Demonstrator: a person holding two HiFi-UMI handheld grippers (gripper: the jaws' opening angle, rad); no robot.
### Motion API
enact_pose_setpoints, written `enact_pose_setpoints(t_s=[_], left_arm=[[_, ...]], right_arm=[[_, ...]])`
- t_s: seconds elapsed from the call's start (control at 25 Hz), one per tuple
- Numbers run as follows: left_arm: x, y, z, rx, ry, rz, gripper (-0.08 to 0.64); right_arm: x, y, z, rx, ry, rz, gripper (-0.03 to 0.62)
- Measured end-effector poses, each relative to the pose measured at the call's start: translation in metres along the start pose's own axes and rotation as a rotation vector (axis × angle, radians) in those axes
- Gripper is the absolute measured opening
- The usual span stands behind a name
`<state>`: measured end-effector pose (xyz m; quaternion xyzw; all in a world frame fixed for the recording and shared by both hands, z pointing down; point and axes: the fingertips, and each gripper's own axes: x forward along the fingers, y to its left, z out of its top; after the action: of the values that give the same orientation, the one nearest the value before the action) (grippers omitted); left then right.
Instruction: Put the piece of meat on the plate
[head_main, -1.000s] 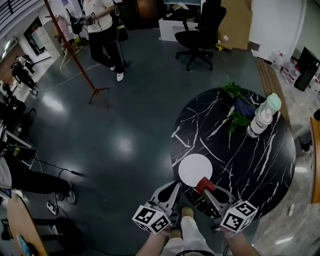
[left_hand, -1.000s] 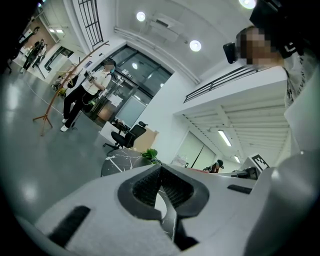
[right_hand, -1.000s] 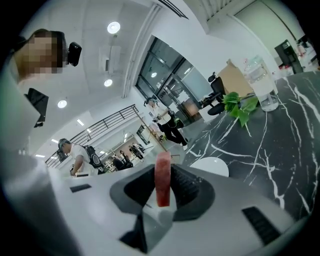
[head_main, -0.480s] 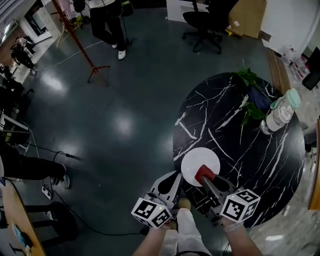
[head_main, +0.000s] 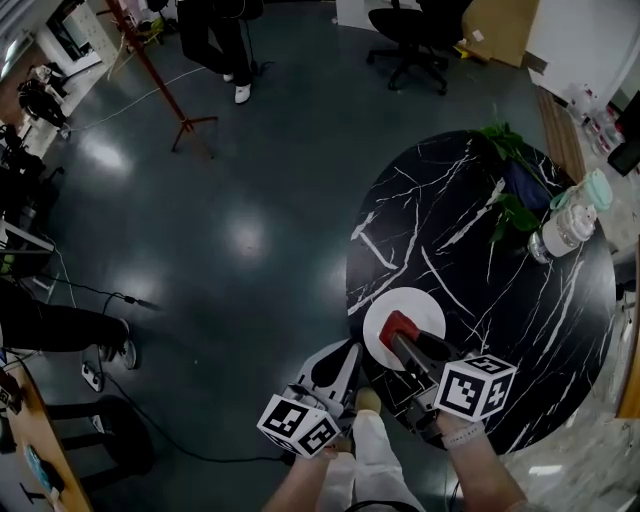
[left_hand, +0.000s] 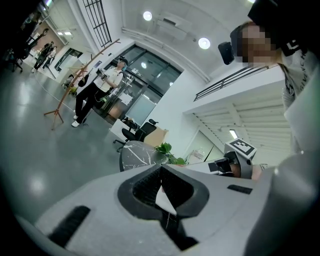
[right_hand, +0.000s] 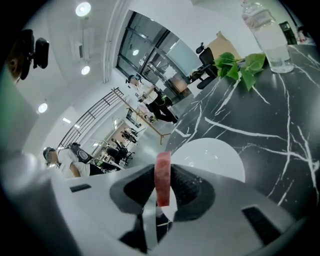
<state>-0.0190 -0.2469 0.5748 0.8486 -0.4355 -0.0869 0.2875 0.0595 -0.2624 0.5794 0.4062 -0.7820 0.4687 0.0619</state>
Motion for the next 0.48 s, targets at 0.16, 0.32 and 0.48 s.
enact_pose_setpoints(t_s=[0.16,0.32,0.48], left_arm=[[0.002,0.000,0.003,-0.001,-0.006,0.003,0.009],[0.002,0.000,0.006,-0.002,-0.014,0.002,0.009],[0.002,-0.004,0.007,-0.006,-0.012,0.002,0.009]], right_arm=[[0.004,-0.005,-0.002,-0.017,0.032,-0.021,0.089],[0.004,-0.007,0.002,-0.083,0.032,-0.036,0.089],[0.002,-0.006,0.010,-0.196,0.030,-0.069,0.091]])
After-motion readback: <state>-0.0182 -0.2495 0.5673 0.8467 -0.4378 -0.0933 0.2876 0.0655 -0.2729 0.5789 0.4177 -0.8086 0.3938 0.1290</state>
